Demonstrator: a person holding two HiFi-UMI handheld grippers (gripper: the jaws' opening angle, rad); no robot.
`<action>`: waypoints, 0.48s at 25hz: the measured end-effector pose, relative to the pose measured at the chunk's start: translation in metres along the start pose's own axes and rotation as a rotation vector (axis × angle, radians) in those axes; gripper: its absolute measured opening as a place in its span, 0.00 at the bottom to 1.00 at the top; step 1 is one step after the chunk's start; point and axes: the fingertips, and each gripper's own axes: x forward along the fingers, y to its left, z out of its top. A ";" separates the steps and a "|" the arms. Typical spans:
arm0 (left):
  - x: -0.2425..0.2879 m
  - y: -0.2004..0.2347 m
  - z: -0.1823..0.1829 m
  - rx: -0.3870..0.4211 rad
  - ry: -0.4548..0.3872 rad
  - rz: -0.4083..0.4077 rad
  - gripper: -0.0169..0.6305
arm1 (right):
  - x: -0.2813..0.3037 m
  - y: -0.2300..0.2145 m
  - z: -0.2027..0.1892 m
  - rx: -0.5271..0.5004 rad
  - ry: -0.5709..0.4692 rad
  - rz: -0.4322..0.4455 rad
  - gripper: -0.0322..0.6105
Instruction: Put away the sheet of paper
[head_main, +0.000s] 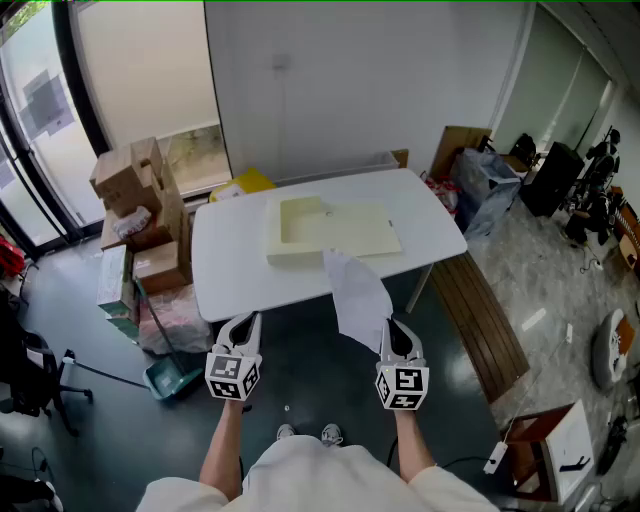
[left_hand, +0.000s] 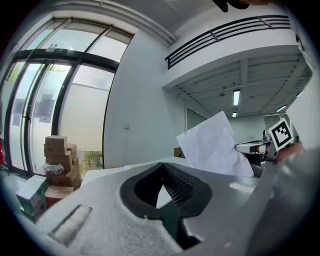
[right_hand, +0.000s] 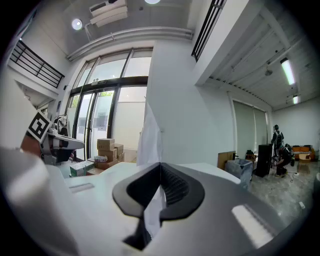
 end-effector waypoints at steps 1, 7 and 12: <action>0.000 -0.001 0.000 -0.001 0.001 0.001 0.03 | 0.000 -0.001 0.000 0.001 0.000 0.002 0.05; 0.006 -0.007 0.000 0.003 0.003 0.014 0.03 | 0.006 -0.011 -0.001 0.003 -0.006 0.018 0.05; 0.012 -0.016 0.000 0.008 0.004 0.037 0.03 | 0.011 -0.019 -0.003 -0.002 -0.010 0.052 0.06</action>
